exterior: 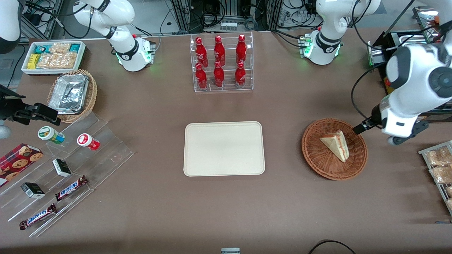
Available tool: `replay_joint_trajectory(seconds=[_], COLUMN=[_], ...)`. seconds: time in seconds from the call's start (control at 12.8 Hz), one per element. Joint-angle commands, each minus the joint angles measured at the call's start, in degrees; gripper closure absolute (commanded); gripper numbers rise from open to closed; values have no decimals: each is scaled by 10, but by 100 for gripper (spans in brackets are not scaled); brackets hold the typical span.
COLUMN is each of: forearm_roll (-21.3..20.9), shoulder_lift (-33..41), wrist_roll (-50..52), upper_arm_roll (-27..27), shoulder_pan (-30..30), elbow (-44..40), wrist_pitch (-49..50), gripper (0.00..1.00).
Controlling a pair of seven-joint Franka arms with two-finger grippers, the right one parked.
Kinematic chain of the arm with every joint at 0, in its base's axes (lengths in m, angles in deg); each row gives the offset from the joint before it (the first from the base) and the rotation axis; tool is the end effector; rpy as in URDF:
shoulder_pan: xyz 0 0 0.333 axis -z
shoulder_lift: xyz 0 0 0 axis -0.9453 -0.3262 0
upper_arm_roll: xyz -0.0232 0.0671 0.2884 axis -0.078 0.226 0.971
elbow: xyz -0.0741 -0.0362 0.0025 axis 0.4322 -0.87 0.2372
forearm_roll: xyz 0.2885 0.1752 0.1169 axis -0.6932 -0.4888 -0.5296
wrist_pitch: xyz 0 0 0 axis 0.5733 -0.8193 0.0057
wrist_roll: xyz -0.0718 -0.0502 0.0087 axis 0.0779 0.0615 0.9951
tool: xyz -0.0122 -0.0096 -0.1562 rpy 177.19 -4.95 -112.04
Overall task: Place sandwich from basket to tray
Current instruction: 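Move the left gripper over the wrapped sandwich in the wicker basket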
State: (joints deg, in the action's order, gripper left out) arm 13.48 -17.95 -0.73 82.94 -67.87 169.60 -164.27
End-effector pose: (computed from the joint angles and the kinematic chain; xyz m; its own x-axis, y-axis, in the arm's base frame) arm 0.5174 -0.0223 0.3640 0.8774 0.4734 -0.0778 0.4665 -0.8797 -0.0922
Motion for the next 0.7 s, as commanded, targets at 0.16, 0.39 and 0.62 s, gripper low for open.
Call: replay_joint_trajectory(seconds=[0.16, 0.39, 0.62], forearm_roll=[-11, -10, -11], shoulder_lift=[-64, -91, -113], wrist_roll=[66, 79, 83], upper_arm_roll=[1, 1, 1], shoulder_pan=[23, 27, 27], elbow=[-9, -6, -3], wrist_pitch=[-28, -55, -88], gripper=[0, 0, 0])
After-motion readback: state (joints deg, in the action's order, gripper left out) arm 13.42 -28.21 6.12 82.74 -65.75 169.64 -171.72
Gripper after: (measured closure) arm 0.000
